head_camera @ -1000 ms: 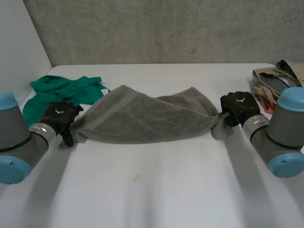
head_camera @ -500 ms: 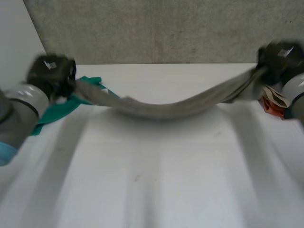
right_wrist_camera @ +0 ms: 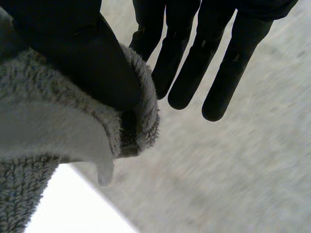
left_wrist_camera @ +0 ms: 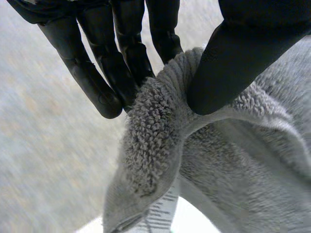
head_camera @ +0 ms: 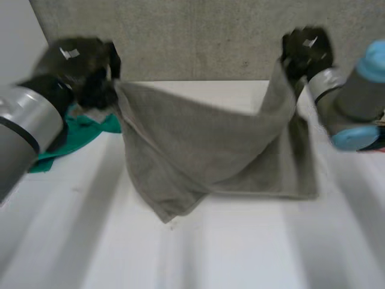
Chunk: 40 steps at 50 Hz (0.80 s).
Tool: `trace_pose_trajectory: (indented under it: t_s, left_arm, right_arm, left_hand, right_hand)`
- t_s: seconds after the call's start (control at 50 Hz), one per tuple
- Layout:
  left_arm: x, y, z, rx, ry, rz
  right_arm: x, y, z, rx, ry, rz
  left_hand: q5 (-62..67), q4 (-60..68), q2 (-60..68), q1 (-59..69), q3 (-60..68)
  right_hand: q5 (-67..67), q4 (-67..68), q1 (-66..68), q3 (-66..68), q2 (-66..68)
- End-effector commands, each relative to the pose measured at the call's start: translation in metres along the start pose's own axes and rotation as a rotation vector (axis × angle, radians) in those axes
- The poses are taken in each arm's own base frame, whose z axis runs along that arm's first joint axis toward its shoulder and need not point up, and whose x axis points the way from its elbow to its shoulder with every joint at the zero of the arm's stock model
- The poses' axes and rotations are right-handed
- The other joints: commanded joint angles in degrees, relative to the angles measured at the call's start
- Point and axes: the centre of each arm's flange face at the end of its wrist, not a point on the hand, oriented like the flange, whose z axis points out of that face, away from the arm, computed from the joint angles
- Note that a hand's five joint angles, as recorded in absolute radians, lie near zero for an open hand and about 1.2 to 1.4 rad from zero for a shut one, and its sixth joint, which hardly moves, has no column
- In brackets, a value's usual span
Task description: Fold the laundry.
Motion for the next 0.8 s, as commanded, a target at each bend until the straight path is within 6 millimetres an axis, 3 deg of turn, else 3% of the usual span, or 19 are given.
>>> trace_pose_trajectory:
  t_s: [0.02, 0.04, 0.12, 0.18, 0.28, 0.36, 0.44, 0.46, 0.52, 0.58, 0.68, 0.8]
  left_arm:
    - [0.015, 0.025, -0.003, -0.092, 0.014, -0.010]
    - [0.016, 0.024, -0.004, -0.094, 0.014, -0.010]
    - [0.021, 0.017, -0.009, -0.093, 0.025, -0.004]
    - [0.021, -0.003, -0.016, -0.047, 0.027, -0.006]
    - [0.019, -0.038, -0.024, 0.020, 0.019, -0.008]
    - [0.019, -0.056, -0.027, 0.050, 0.018, -0.010]
    - [0.023, -0.063, -0.030, 0.063, 0.032, -0.016]
    - [0.024, -0.063, -0.029, 0.062, 0.035, -0.018]
    - [0.027, -0.066, -0.031, 0.068, 0.047, -0.026]
    - [0.028, -0.070, -0.033, 0.083, 0.051, -0.036]
    - [0.033, -0.087, -0.037, 0.131, 0.068, -0.046]
    - [0.038, -0.102, -0.044, 0.158, 0.077, -0.048]
  right_arm:
    - [-0.027, 0.050, -0.001, -0.073, 0.026, -0.021]
    - [-0.026, 0.049, 0.000, -0.073, 0.041, -0.022]
    - [-0.015, 0.031, 0.000, -0.080, 0.110, -0.024]
    - [-0.004, 0.004, -0.008, -0.111, 0.130, -0.031]
    - [0.012, -0.027, -0.043, -0.266, 0.106, -0.032]
    - [0.013, -0.028, -0.075, -0.395, 0.062, -0.004]
    - [0.014, -0.024, -0.090, -0.423, 0.025, 0.038]
    - [0.015, -0.023, -0.090, -0.412, 0.024, 0.047]
    - [0.019, -0.021, -0.084, -0.339, 0.026, 0.069]
    - [0.023, -0.022, -0.079, -0.290, 0.042, 0.079]
    - [0.011, -0.023, -0.092, -0.337, 0.012, 0.128]
    - [-0.012, -0.025, -0.131, -0.486, -0.056, 0.228]
  left_hand:
    - [13.99, 11.58, 11.58, 13.80, 12.19]
    - [13.99, 11.58, 11.58, 13.80, 12.19]
    - [13.99, 11.58, 11.58, 13.80, 12.19]
    - [13.99, 11.58, 11.58, 13.80, 12.19]
    - [13.99, 11.58, 11.58, 13.80, 12.19]
    - [13.99, 11.58, 11.58, 13.80, 12.19]
    - [13.99, 11.58, 11.58, 13.80, 12.19]
    - [13.99, 11.58, 11.58, 13.80, 12.19]
    - [13.99, 11.58, 11.58, 13.80, 12.19]
    - [13.99, 11.58, 11.58, 13.80, 12.19]
    - [13.99, 11.58, 11.58, 13.80, 12.19]
    - [13.99, 11.58, 11.58, 13.80, 12.19]
  right_hand:
    - [-48.36, -48.49, -46.82, -48.32, -47.97]
    - [-54.53, -54.65, -52.98, -54.48, -54.13]
    - [-54.53, -54.65, -52.98, -54.48, -54.13]
    - [-54.53, -54.65, -52.98, -54.48, -54.13]
    - [-54.53, -54.65, -52.98, -54.48, -54.13]
    - [-54.53, -54.65, -52.98, -54.48, -54.13]
    - [-54.53, -54.65, -52.98, -54.48, -54.13]
    - [-49.24, -49.37, -47.69, -49.19, -48.85]
    - [-9.57, -9.70, -8.02, -9.52, -9.18]
    - [-9.78, -9.90, -8.23, -9.73, -9.39]
    - [-44.22, -44.35, -42.67, -44.17, -43.83]
    - [-31.34, -31.46, -29.79, -31.29, -30.95]
